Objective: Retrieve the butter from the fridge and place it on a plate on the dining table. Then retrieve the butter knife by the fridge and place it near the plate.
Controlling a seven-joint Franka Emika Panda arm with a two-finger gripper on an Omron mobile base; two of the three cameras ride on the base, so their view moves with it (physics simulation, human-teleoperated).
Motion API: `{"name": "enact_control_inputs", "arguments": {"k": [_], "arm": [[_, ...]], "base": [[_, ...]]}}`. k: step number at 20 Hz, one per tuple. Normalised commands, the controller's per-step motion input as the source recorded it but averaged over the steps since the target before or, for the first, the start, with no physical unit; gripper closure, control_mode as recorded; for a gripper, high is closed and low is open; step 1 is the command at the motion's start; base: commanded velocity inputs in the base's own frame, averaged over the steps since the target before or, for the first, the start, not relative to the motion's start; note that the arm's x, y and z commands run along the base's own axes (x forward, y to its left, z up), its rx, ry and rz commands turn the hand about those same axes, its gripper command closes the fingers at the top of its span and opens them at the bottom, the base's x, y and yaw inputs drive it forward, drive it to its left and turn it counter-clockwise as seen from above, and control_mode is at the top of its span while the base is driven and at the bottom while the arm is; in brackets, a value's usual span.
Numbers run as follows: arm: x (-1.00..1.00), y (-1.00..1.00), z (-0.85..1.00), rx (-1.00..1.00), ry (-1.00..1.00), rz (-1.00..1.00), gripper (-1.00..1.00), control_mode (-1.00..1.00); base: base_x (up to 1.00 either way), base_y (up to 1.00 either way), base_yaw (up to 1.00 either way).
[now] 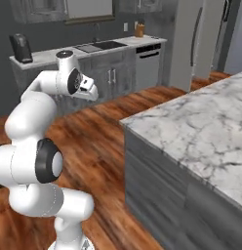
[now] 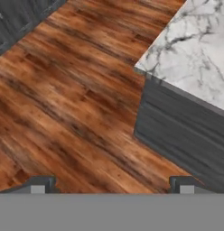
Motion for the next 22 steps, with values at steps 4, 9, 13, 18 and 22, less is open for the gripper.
{"name": "enact_control_inputs", "arguments": {"k": [4,9,13,18,22], "arm": [[0.0,0.0,0.0,0.0,0.0,0.0,-1.0,1.0],[0.0,0.0,0.0,0.0,0.0,0.0,-1.0,1.0],[0.0,0.0,0.0,0.0,0.0,0.0,-1.0,1.0],[0.0,0.0,0.0,0.0,0.0,0.0,-1.0,1.0],[0.0,0.0,0.0,0.0,0.0,0.0,-1.0,1.0]], "base": [[0.78,1.0,-0.34],[0.77,1.0,-0.34],[0.8,1.0,-0.34],[0.89,1.0,-0.35],[0.99,1.0,-0.37]]}}
